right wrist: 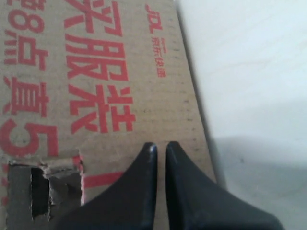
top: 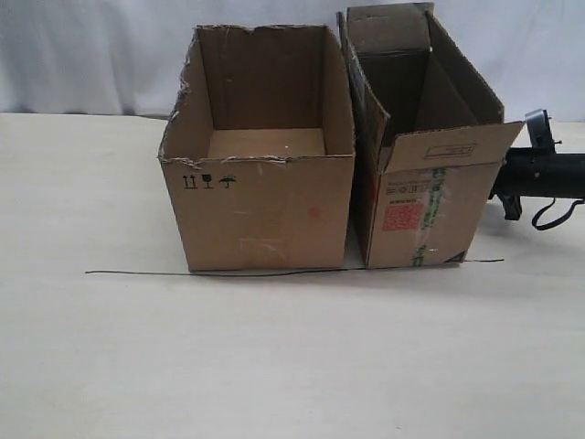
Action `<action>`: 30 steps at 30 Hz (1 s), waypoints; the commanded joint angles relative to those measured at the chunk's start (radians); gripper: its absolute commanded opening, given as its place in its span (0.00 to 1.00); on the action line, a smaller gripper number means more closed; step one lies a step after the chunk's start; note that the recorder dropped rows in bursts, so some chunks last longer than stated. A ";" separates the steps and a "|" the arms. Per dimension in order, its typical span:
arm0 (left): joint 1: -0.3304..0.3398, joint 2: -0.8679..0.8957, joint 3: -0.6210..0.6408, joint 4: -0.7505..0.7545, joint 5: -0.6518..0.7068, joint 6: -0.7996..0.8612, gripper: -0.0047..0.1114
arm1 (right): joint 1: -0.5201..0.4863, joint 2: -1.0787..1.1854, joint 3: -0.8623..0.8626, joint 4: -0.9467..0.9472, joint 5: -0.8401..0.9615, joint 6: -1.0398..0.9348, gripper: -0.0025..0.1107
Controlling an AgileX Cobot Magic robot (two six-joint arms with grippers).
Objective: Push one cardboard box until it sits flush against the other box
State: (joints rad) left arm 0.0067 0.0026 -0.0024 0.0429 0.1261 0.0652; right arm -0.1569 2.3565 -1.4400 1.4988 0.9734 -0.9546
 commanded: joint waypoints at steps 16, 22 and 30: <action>-0.007 -0.003 0.002 -0.001 -0.005 -0.004 0.04 | 0.055 0.002 -0.010 0.038 -0.005 0.104 0.07; -0.007 -0.003 0.002 -0.001 -0.005 -0.004 0.04 | 0.028 -0.018 -0.010 0.048 -0.021 0.104 0.07; -0.007 -0.003 0.002 -0.001 -0.005 -0.004 0.04 | -0.182 -0.213 -0.010 -0.117 -0.041 0.157 0.07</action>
State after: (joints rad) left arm 0.0067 0.0026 -0.0024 0.0429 0.1261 0.0652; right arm -0.2630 2.2272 -1.4436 1.4602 0.9308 -0.8155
